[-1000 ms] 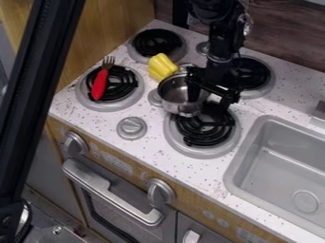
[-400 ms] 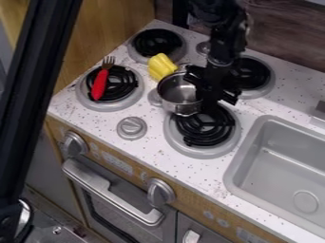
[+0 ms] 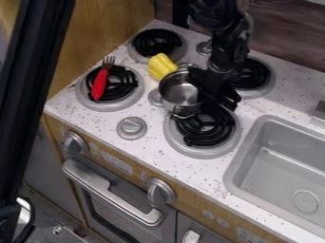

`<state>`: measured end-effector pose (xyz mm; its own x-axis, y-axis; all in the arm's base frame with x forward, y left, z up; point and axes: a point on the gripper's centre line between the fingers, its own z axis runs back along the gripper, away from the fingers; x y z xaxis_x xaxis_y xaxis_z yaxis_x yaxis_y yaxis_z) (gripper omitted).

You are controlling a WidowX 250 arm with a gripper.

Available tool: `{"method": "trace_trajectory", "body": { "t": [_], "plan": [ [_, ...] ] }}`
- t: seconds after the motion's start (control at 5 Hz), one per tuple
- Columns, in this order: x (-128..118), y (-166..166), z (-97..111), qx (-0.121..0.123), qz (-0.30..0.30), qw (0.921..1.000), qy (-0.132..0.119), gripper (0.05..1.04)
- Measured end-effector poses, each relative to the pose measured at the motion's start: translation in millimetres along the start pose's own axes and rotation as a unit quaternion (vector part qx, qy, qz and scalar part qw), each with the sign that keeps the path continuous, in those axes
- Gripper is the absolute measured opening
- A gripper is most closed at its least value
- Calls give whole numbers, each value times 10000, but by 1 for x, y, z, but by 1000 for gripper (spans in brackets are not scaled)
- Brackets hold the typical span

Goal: Move silver pot from bottom right burner to top right burner

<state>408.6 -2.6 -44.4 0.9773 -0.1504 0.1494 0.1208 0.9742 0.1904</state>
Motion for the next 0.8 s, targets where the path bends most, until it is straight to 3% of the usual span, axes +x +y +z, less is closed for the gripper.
{"method": "trace_trajectory", "body": {
  "t": [0.2, 0.6, 0.8],
  "plan": [
    [15, -18, 8, -36, -374, 9983, -444, 80],
    [58, -22, 27, -70, -533, 9929, -1058, 80],
    [71, -22, 13, 4, -555, 9934, -1005, 80]
  ]
}}
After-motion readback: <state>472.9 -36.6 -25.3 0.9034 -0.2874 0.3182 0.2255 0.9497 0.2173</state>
